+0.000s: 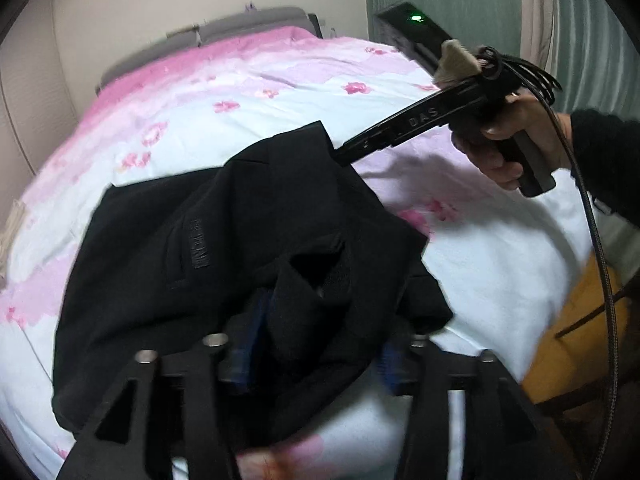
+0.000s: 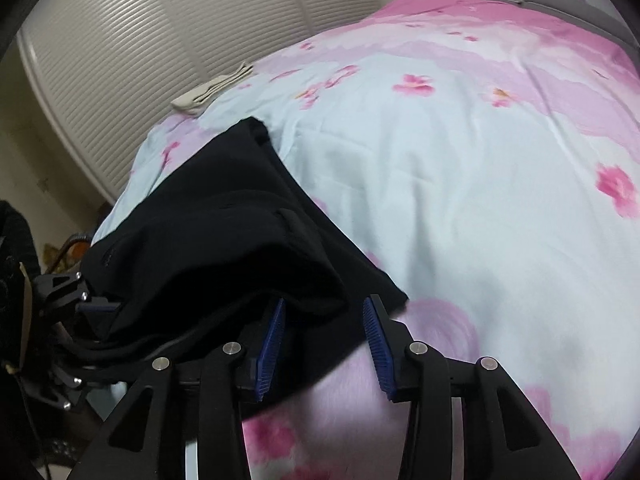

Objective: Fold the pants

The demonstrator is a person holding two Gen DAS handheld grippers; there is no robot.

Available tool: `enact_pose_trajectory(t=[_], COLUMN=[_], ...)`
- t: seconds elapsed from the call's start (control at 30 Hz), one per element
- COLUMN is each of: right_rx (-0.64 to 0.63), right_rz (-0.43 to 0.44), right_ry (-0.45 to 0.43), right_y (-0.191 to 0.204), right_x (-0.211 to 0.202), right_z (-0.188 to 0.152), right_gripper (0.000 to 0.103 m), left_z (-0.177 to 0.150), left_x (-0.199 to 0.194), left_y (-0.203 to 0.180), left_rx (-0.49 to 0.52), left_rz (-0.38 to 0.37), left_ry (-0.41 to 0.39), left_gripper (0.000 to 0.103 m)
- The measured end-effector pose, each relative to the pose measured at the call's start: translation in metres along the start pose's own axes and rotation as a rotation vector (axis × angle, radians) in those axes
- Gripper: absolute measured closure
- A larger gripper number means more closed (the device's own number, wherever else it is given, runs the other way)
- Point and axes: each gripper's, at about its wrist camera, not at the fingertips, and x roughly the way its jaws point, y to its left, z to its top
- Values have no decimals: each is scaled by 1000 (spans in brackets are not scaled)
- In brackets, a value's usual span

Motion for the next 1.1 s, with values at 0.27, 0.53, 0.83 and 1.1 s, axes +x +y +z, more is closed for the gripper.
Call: enact_pose_trajectory(t=[0.27,0.53,0.83,1.1], right_rx=[245,631,766,674], right_rz=[-65,-28,16,-261], right_ry=[-56,-203,-208,-110], right_y=[20,72,158,192], right_x=[-46,-73,-30,7], right_z=[-20,-55,-72,-66], right_gripper=[51,30,50,82], left_z=[5,0,-19,-34], left_x=[-51,-92,-104,-96], left_y=[0,40,124,166], left_rx=[-27,-103,-240,-322], left_rz=[-101,-122,-42,-30], left_ry=[-47,-116,-111,-96], left_gripper=[20,18,18,14])
